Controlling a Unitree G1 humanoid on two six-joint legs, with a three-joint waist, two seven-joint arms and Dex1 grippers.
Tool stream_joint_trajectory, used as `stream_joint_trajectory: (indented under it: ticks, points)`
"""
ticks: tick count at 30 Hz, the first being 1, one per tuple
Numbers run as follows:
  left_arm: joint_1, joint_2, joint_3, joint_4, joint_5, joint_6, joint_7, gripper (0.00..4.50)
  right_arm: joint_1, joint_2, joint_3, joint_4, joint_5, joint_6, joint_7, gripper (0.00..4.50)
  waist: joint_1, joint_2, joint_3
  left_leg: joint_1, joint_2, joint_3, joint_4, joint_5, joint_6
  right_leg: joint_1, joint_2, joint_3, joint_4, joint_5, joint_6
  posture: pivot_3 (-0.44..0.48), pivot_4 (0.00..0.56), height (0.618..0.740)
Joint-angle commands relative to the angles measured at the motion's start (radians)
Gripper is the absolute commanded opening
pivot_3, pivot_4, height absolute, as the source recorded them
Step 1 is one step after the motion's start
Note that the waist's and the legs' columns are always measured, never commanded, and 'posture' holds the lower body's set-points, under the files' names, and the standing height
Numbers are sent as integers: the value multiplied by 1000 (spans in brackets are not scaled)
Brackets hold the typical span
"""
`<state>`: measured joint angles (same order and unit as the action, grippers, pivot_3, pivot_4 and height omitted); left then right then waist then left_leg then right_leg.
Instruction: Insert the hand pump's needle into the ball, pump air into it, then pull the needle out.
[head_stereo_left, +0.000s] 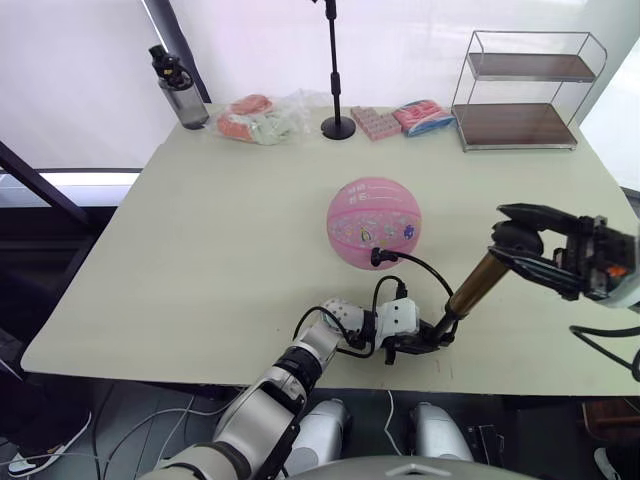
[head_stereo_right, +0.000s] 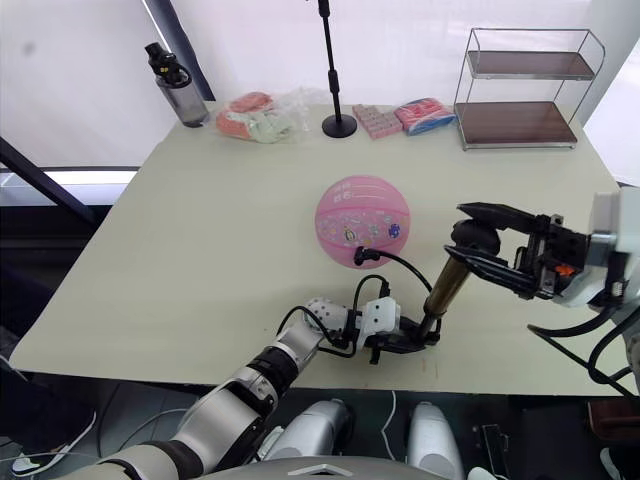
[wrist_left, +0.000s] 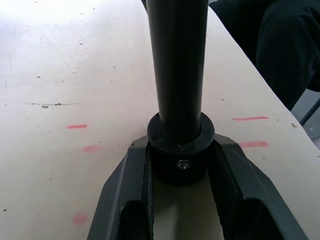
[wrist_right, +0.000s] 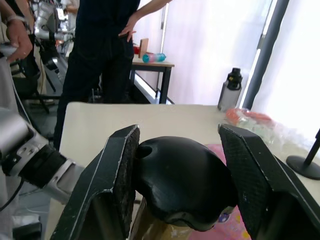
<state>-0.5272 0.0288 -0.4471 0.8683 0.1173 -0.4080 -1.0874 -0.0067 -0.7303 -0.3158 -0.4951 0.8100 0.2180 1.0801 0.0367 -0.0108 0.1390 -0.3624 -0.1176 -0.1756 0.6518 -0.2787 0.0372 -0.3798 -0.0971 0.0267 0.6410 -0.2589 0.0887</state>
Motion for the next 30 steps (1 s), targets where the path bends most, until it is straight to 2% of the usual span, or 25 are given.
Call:
stream_joint_trajectory:
  ticks: [1,4,8,15,20,30]
  points:
    - [27,16,-24,60,37,19,0,1088,79,52,104,76,-165,-110,34,2103,0,-1,-1,0,0,0,0,0,0,0,0,0,0,0,0,0,150,736]
    - [24,15,-25,64,36,17,-3,1088,112,105,171,152,-235,-201,52,2103,-2,-5,-5,2,0,1,0,0,0,1,0,1,0,0,0,0,150,736]
    - [20,14,-23,68,35,17,0,1088,133,131,239,259,-330,-322,82,2103,-2,-4,-6,2,1,0,0,0,0,1,1,1,0,0,0,0,150,736]
    - [20,14,-18,68,32,22,7,1088,141,146,279,345,-387,-437,86,2103,-3,-4,-9,2,1,0,0,0,0,1,2,1,0,0,0,0,150,736]
    - [16,16,-15,72,31,22,4,1088,120,134,246,272,-262,-386,78,2103,-3,-5,-11,2,1,0,0,0,0,1,2,1,0,0,0,0,150,736]
    - [16,21,-15,70,32,18,-1,1088,63,29,57,87,-32,-188,0,2103,2,0,-2,-2,0,-1,0,0,0,0,1,1,0,0,-1,0,150,736]
